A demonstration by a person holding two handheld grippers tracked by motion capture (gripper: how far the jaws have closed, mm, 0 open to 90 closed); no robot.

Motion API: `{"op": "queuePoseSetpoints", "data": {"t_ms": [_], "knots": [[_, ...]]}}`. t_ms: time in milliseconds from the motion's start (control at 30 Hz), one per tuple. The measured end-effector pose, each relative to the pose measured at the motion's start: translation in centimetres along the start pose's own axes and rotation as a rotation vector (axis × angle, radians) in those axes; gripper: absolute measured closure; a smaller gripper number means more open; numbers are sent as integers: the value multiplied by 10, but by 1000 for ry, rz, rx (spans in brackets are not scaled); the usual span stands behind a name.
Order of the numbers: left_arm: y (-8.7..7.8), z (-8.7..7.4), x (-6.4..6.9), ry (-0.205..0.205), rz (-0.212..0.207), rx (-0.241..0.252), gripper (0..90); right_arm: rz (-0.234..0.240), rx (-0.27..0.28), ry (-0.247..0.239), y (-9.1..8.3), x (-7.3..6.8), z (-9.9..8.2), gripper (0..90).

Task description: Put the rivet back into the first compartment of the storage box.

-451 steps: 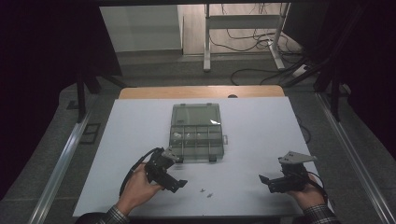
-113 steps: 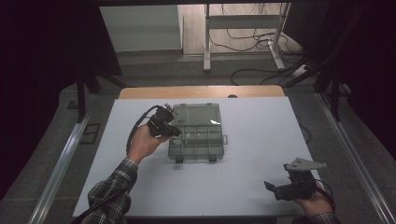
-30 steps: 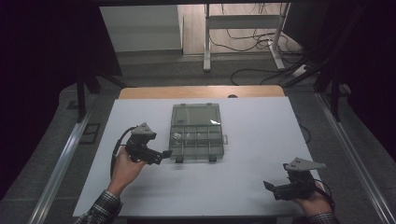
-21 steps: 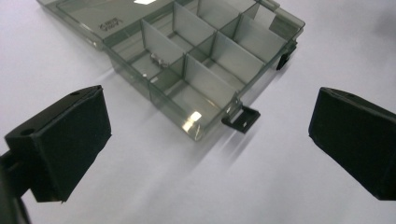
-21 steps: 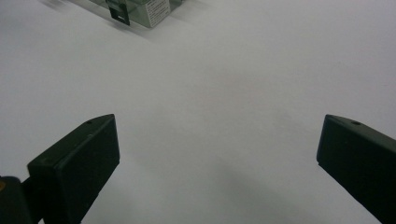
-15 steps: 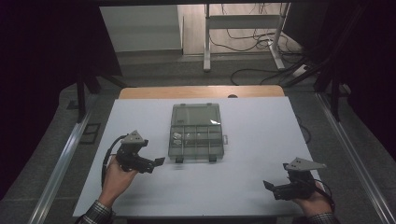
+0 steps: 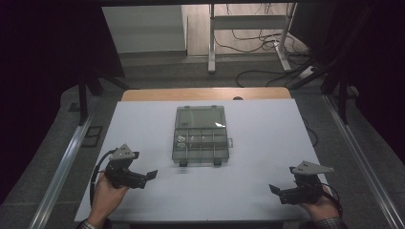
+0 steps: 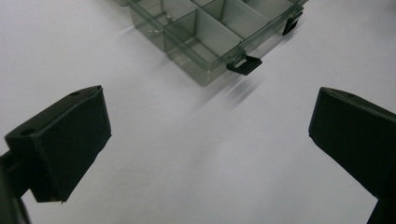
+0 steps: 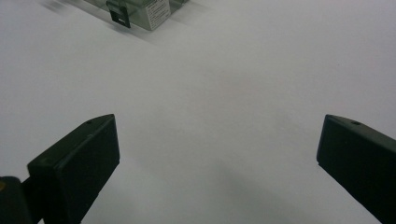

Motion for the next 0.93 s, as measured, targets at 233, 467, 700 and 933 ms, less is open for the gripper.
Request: {"op": "queuePoseSetpoints", "data": {"t_ms": [233, 467, 700, 933], "knots": [[-5, -18, -1, -13, 16, -25, 0, -1, -1, 1, 0, 0, 0, 0], [-10, -37, -2, -14, 66, -58, 0, -1, 0, 1, 0, 0, 0, 0], [-12, -53, -8, -35, 101, -90, 0, 0, -1, 1, 0, 0, 0, 0], [-11, -54, -9, -37, 99, -101, 0, -2, -6, -2, 1, 0, -1, 0]]}}
Point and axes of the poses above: each handheld gripper's, and its own axes: y roughly forward along the jaws, z roughly out of its top, x roughly to its right, the point moved 7 cm from there along y, roughly forward along the jaws, and after that the axes turned 12 degrees about -x, right-handed, at the moved point
